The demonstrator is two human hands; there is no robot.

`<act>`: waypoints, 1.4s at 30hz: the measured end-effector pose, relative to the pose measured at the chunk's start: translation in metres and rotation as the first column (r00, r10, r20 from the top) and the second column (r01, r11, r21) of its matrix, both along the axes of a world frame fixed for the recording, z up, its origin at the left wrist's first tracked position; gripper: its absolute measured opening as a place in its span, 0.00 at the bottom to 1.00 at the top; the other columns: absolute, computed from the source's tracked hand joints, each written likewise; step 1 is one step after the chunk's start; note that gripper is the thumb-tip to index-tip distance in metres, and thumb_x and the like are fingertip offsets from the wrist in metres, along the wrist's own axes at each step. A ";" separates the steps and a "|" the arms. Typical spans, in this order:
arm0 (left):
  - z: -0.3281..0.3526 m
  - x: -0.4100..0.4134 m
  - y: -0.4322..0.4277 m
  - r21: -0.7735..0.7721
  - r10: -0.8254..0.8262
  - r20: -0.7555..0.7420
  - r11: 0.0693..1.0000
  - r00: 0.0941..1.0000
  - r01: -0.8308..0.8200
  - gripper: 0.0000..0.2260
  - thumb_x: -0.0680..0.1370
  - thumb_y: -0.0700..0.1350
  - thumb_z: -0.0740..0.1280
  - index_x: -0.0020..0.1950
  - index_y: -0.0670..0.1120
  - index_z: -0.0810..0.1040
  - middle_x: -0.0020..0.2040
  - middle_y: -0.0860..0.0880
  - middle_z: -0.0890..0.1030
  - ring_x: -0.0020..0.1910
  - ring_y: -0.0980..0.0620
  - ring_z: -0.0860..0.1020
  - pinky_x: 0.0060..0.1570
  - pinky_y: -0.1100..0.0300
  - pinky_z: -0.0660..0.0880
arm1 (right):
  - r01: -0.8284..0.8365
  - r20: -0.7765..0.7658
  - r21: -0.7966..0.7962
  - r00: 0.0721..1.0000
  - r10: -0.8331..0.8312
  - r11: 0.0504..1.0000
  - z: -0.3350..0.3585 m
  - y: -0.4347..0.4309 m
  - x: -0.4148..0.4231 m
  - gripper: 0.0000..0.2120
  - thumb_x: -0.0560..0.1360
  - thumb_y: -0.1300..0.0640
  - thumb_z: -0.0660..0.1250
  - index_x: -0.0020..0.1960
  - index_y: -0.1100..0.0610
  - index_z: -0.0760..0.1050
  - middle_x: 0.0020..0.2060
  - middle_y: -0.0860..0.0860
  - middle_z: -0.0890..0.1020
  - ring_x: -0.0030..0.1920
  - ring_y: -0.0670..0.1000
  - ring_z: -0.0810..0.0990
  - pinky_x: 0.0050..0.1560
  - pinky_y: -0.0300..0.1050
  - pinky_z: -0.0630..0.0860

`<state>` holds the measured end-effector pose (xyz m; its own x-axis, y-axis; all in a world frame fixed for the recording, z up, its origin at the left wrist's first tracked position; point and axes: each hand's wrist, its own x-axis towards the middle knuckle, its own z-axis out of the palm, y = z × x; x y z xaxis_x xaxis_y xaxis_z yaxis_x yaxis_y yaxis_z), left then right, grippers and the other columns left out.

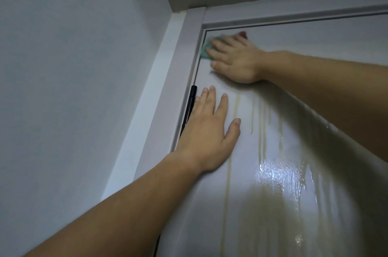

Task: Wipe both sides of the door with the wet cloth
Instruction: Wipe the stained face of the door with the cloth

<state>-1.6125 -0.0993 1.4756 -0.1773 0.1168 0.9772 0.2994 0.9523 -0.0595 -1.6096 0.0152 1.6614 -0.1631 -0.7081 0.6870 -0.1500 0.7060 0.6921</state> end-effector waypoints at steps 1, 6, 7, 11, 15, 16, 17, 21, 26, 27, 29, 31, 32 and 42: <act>0.000 0.000 0.000 -0.005 0.009 0.005 1.000 1.000 -0.009 0.31 0.85 0.59 0.48 0.84 0.46 0.46 0.84 0.44 0.40 0.82 0.50 0.37 0.79 0.58 0.35 | 0.005 0.004 0.058 1.000 -0.005 0.998 -0.007 0.004 -0.003 0.31 0.84 0.36 0.38 0.83 0.46 0.39 0.82 0.46 0.39 0.81 0.50 0.37 0.80 0.53 0.35; -0.001 -0.001 -0.001 -0.008 -0.016 0.010 1.000 1.000 0.016 0.32 0.84 0.60 0.48 0.84 0.46 0.46 0.84 0.46 0.40 0.82 0.51 0.36 0.80 0.56 0.36 | 0.043 0.040 -0.206 0.999 -0.035 0.978 0.026 0.018 0.007 0.33 0.83 0.34 0.38 0.83 0.47 0.39 0.82 0.47 0.40 0.82 0.52 0.37 0.80 0.54 0.36; 0.000 -0.001 -0.002 -0.001 -0.030 0.013 1.000 0.999 0.030 0.32 0.84 0.60 0.47 0.84 0.46 0.47 0.84 0.46 0.41 0.82 0.51 0.37 0.80 0.56 0.36 | 0.032 0.033 -0.217 0.999 -0.026 0.976 0.021 0.017 0.007 0.32 0.83 0.34 0.38 0.83 0.47 0.40 0.83 0.48 0.40 0.82 0.52 0.37 0.80 0.55 0.36; -0.001 0.001 -0.003 -0.001 -0.050 0.020 0.999 0.999 0.050 0.34 0.81 0.61 0.46 0.84 0.46 0.48 0.85 0.47 0.42 0.82 0.52 0.37 0.80 0.57 0.37 | -0.004 0.045 0.020 0.999 0.004 1.000 -0.022 0.021 -0.002 0.30 0.84 0.36 0.39 0.83 0.45 0.41 0.82 0.45 0.39 0.81 0.50 0.37 0.80 0.51 0.35; -0.002 0.001 -0.003 0.001 -0.062 0.025 0.998 0.998 0.062 0.30 0.85 0.59 0.49 0.84 0.48 0.47 0.84 0.49 0.40 0.82 0.54 0.36 0.80 0.58 0.37 | 0.049 0.063 -0.260 0.997 -0.033 0.964 0.023 0.040 0.006 0.32 0.83 0.35 0.38 0.83 0.46 0.39 0.82 0.47 0.39 0.82 0.52 0.37 0.80 0.54 0.36; -0.002 0.001 -0.003 0.002 -0.065 0.025 0.998 0.998 0.065 0.30 0.85 0.59 0.48 0.84 0.48 0.47 0.84 0.50 0.41 0.82 0.55 0.36 0.80 0.59 0.37 | 0.053 0.055 -0.307 0.998 -0.038 0.950 0.028 0.042 0.006 0.32 0.83 0.35 0.38 0.83 0.47 0.39 0.82 0.48 0.39 0.82 0.53 0.37 0.80 0.55 0.36; -0.001 0.001 -0.003 -0.002 -0.063 0.022 0.998 0.998 0.063 0.32 0.83 0.61 0.47 0.84 0.49 0.47 0.84 0.50 0.41 0.82 0.55 0.36 0.79 0.59 0.36 | 0.054 0.042 -0.309 0.998 -0.043 0.949 0.023 0.042 0.006 0.33 0.83 0.34 0.39 0.83 0.47 0.39 0.82 0.48 0.40 0.82 0.53 0.37 0.80 0.55 0.36; -0.001 0.001 -0.003 -0.011 -0.055 0.011 0.998 0.998 0.055 0.34 0.80 0.62 0.46 0.84 0.51 0.47 0.85 0.49 0.42 0.82 0.53 0.37 0.78 0.61 0.36 | 0.007 0.010 -0.077 1.000 -0.006 0.997 -0.030 0.055 -0.004 0.32 0.83 0.34 0.39 0.83 0.45 0.40 0.82 0.45 0.40 0.82 0.51 0.37 0.79 0.53 0.35; -0.002 0.000 0.000 0.011 -0.062 -0.007 0.998 0.998 0.062 0.33 0.80 0.61 0.46 0.84 0.51 0.50 0.85 0.48 0.44 0.83 0.52 0.38 0.79 0.59 0.37 | 0.084 0.042 -0.289 0.996 -0.075 0.954 0.012 0.067 0.004 0.33 0.83 0.34 0.39 0.83 0.47 0.39 0.83 0.48 0.39 0.82 0.53 0.37 0.80 0.56 0.37; -0.002 0.000 0.000 0.016 -0.070 -0.007 0.997 0.998 0.070 0.33 0.80 0.61 0.46 0.84 0.51 0.50 0.85 0.48 0.44 0.83 0.52 0.39 0.79 0.59 0.37 | 0.080 0.044 -0.317 0.997 -0.070 0.945 0.011 0.063 0.004 0.33 0.83 0.34 0.39 0.83 0.48 0.39 0.83 0.49 0.39 0.82 0.54 0.37 0.80 0.57 0.37; -0.002 0.000 0.000 0.018 -0.077 -0.010 0.997 0.997 0.077 0.33 0.80 0.61 0.47 0.84 0.51 0.51 0.85 0.48 0.45 0.83 0.52 0.39 0.78 0.60 0.37 | 0.054 0.030 -0.210 0.998 -0.049 0.976 -0.015 0.056 0.003 0.33 0.83 0.35 0.39 0.83 0.48 0.39 0.82 0.48 0.39 0.82 0.53 0.37 0.80 0.56 0.36; -0.001 -0.001 0.000 0.012 -0.070 -0.016 0.997 0.997 0.070 0.33 0.80 0.61 0.47 0.84 0.51 0.51 0.85 0.48 0.45 0.83 0.51 0.40 0.79 0.59 0.37 | 0.011 0.021 -0.058 1.000 -0.010 0.998 -0.040 0.061 -0.004 0.31 0.83 0.35 0.39 0.83 0.46 0.40 0.82 0.45 0.39 0.81 0.50 0.37 0.79 0.52 0.35; -0.002 -0.001 0.000 0.013 -0.066 -0.020 0.998 0.998 0.067 0.33 0.80 0.61 0.47 0.84 0.51 0.51 0.85 0.47 0.45 0.83 0.51 0.40 0.79 0.58 0.38 | 0.018 0.012 -0.036 1.000 -0.018 0.999 -0.039 0.067 -0.006 0.31 0.83 0.35 0.39 0.83 0.45 0.40 0.82 0.45 0.39 0.81 0.50 0.37 0.79 0.51 0.35; -0.001 -0.001 0.001 0.007 -0.017 -0.025 1.000 1.000 0.017 0.34 0.80 0.62 0.46 0.84 0.50 0.50 0.85 0.46 0.45 0.83 0.48 0.41 0.78 0.58 0.37 | 0.057 0.000 -0.118 0.998 -0.057 0.991 -0.025 0.085 -0.005 0.34 0.82 0.33 0.40 0.83 0.46 0.40 0.82 0.46 0.40 0.82 0.51 0.39 0.80 0.54 0.38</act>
<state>-1.6134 -0.0986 1.4742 -0.1509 0.1129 0.9821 0.3144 0.9474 -0.0606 -1.6146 0.0998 1.6364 -0.1983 -0.6120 0.7656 -0.1052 0.7899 0.6042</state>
